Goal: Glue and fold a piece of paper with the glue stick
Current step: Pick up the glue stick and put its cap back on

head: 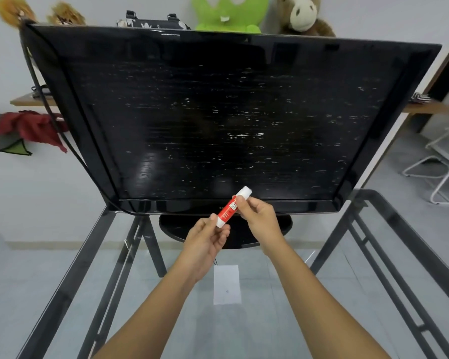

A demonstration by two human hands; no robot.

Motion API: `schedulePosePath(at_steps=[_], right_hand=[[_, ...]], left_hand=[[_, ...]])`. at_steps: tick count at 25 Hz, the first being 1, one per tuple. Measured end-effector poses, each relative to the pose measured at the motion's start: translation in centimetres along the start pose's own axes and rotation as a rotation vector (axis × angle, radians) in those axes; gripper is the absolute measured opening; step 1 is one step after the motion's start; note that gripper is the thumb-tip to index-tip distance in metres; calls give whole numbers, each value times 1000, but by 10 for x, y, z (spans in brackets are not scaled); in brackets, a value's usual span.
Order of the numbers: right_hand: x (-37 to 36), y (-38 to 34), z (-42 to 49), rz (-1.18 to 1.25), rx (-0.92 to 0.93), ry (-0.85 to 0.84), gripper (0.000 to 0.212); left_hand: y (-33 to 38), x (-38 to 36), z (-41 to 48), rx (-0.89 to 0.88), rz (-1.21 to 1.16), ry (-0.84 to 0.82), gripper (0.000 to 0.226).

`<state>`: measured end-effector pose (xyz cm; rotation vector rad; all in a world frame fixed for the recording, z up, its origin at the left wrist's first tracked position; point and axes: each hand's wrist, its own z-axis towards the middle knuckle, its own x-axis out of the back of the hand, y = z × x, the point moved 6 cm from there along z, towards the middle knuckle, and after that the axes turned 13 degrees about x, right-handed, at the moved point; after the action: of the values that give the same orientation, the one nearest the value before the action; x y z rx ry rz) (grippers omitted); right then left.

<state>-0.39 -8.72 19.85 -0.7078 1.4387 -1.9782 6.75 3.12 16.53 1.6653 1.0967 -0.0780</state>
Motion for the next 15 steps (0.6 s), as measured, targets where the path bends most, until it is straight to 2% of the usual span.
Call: schedulePosePath(at_steps=[3, 8, 12, 15], right_hand=[[4, 1, 0, -10, -1, 43, 25], [9, 0, -3, 0, 0, 49, 20], [12, 0, -4, 7, -1, 68, 17], [13, 1, -4, 12, -14, 76, 17]], left_hand=[[6, -3, 0, -75, 114, -9, 20], [9, -6, 2, -145, 220, -11, 23], [13, -4, 3, -250, 476, 74, 21], [13, -5, 5, -244, 471, 65, 19]])
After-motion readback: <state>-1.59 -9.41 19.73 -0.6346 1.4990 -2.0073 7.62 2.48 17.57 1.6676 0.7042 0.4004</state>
